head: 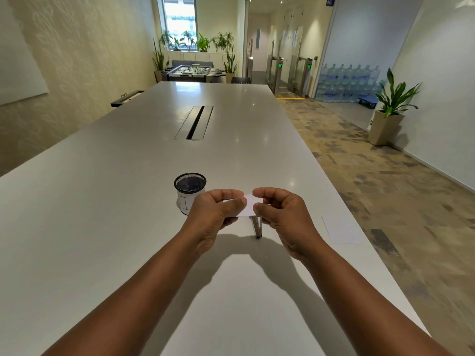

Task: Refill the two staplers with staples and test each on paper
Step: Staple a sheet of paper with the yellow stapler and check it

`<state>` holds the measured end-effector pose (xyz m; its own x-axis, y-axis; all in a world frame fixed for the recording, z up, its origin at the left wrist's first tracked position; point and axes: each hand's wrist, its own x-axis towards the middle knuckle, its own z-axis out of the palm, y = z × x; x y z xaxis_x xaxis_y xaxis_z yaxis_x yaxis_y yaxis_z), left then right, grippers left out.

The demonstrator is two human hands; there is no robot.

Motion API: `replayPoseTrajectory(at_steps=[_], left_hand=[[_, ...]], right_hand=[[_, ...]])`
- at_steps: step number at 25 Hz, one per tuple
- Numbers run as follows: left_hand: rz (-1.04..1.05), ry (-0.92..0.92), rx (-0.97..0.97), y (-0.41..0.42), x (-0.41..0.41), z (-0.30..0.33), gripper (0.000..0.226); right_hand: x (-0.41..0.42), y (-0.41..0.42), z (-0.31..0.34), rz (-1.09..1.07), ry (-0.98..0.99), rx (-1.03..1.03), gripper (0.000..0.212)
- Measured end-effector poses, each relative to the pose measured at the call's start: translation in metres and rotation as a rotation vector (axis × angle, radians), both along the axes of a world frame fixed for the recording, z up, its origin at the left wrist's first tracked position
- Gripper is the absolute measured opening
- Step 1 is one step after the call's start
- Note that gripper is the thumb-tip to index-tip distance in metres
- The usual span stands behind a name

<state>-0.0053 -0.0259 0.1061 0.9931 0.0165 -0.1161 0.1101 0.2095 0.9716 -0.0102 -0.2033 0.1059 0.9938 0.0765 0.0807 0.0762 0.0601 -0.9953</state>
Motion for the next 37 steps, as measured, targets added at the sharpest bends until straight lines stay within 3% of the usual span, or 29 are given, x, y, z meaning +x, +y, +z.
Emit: replayPoseTrajectory(at_steps=[6, 13, 19, 25, 31, 37], left_hand=[[-0.147, -0.072, -0.018, 0.008, -0.005, 0.000, 0.042], [-0.144, -0.149, 0.038, 0.019, -0.005, -0.012, 0.042], [-0.120, -0.142, 0.028, 0.032, 0.000, -0.034, 0.054], [0.162, -0.098, 0.514, 0.060, 0.006, -0.075, 0.040], [0.248, -0.117, 1.298, 0.123, 0.028, -0.111, 0.021], [0.209, -0.211, 1.402, 0.145, 0.052, -0.113, 0.018]], right_hand=[[-0.001, -0.001, 0.000, -0.022, 0.000, 0.033, 0.029], [0.003, -0.005, -0.001, 0.041, 0.066, 0.025, 0.055], [0.015, 0.004, -0.011, -0.030, 0.075, -0.054, 0.030], [0.034, 0.018, -0.019, -0.078, 0.060, -0.176, 0.025], [0.064, 0.052, 0.005, -0.137, -0.264, -0.374, 0.035], [0.110, 0.111, 0.016, -0.082, -0.582, -0.668, 0.026]])
